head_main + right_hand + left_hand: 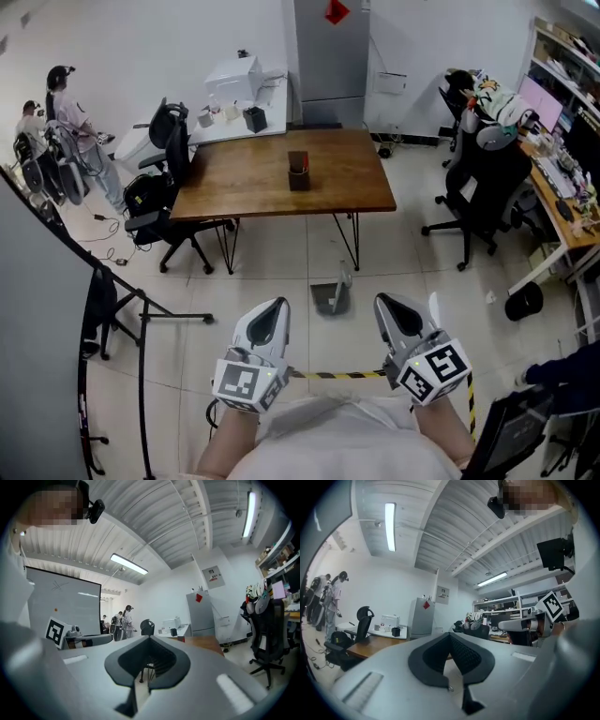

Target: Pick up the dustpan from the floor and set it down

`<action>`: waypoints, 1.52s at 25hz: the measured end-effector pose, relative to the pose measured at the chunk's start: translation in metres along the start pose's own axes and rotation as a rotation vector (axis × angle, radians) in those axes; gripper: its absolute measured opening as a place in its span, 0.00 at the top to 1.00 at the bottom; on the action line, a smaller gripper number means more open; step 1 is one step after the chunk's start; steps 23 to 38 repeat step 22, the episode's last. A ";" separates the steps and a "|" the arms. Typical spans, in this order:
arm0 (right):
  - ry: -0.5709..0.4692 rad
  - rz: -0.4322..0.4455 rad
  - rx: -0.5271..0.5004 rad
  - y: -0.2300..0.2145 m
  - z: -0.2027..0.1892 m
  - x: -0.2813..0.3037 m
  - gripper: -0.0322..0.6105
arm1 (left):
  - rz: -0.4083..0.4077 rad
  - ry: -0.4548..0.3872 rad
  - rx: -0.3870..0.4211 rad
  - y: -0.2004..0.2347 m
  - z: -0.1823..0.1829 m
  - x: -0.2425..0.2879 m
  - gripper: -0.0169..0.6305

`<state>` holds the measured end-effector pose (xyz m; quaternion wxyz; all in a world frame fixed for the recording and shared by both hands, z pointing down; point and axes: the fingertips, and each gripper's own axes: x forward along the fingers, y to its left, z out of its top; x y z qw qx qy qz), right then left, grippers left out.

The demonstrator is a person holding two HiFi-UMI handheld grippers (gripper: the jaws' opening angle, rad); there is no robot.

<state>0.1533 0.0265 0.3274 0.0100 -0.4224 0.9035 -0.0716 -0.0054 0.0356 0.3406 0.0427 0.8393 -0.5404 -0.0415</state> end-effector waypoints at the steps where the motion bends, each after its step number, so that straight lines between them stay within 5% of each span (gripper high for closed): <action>1: 0.000 -0.006 0.004 -0.002 -0.001 0.000 0.95 | -0.006 0.001 0.000 -0.002 0.000 0.002 0.95; 38: 0.018 -0.010 0.024 -0.011 -0.005 0.021 0.95 | 0.025 -0.004 -0.020 0.011 -0.005 0.007 0.95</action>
